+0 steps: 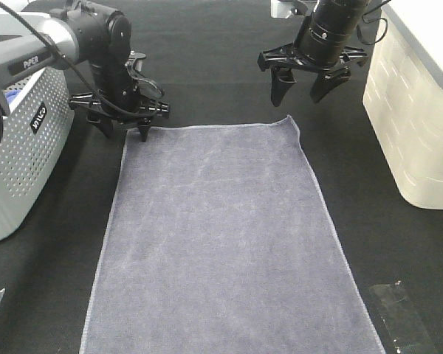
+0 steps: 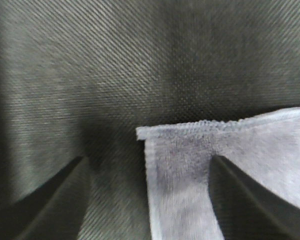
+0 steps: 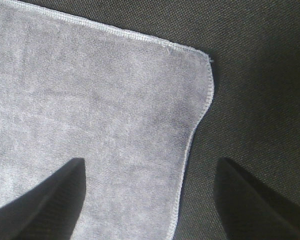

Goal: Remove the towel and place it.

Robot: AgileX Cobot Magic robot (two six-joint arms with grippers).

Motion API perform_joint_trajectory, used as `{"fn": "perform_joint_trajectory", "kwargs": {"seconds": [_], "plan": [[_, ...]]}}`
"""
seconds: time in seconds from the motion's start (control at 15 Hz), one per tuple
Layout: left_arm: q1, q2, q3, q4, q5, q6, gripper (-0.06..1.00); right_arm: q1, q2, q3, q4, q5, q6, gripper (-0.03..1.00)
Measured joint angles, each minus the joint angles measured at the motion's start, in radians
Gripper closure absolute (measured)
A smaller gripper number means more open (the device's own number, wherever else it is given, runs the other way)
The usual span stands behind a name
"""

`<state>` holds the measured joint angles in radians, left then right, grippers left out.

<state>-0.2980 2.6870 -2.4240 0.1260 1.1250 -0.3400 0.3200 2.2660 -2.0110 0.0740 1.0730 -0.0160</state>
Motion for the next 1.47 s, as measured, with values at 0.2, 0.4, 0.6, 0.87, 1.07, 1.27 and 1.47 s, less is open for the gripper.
{"fn": "perform_joint_trajectory", "kwargs": {"seconds": [0.2,0.4,0.6,0.87,1.07,1.27,1.47], "plan": [[0.000,0.005,0.000,0.004,-0.009,-0.005,0.38,0.000,0.000,0.000,0.001,-0.001,0.000,0.29],[-0.002,0.008,-0.002,0.001,-0.020,-0.008,0.65,0.000,0.000,0.000,0.001,-0.001,0.000,0.29],[-0.002,0.009,-0.002,0.001,-0.028,0.018,0.88,0.000,0.000,0.000,0.001,-0.001,0.000,0.29],[-0.002,0.009,-0.002,0.002,-0.032,0.049,0.94,0.000,0.001,0.000,0.002,-0.038,0.000,0.29],[-0.002,0.009,-0.002,0.001,-0.033,0.049,0.94,0.000,0.026,-0.001,0.003,-0.117,0.000,0.29],[-0.002,0.009,-0.002,-0.004,-0.033,0.049,0.94,0.000,0.080,-0.002,0.003,-0.191,0.000,0.29],[-0.002,0.009,-0.002,-0.005,-0.033,0.052,0.94,0.000,0.140,-0.002,-0.035,-0.252,0.003,0.29]]}}
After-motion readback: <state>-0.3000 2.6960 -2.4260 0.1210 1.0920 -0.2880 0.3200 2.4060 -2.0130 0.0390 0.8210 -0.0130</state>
